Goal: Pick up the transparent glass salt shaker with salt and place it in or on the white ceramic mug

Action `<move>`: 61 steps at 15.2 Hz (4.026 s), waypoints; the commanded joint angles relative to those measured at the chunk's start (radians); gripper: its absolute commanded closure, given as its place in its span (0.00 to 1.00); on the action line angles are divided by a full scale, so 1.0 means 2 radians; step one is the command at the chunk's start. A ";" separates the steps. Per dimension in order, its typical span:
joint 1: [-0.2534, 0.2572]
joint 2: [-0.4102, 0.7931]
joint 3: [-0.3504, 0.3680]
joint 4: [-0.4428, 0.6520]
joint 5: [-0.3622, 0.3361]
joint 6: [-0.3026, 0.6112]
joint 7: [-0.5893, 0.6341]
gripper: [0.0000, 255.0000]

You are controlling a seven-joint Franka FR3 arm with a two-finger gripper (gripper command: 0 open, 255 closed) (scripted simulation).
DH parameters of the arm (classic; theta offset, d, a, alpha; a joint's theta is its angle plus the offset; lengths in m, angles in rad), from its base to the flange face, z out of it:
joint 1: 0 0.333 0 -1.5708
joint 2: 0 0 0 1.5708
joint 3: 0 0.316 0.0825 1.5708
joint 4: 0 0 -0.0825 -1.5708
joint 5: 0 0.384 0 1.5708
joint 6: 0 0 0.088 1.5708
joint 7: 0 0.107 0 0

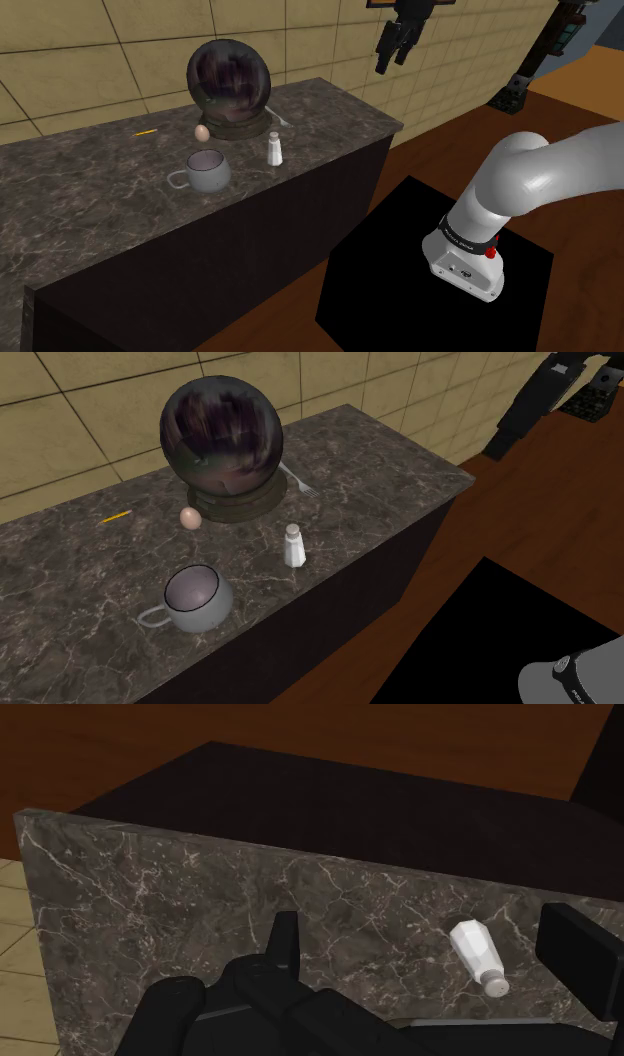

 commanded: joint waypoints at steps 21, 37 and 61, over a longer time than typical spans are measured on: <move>0.023 0.335 0.057 0.082 0.047 0.233 0.065 0.00; 0.040 0.507 0.071 0.163 0.039 0.320 0.092 0.00; 0.039 0.485 0.071 0.183 0.041 0.277 0.094 1.00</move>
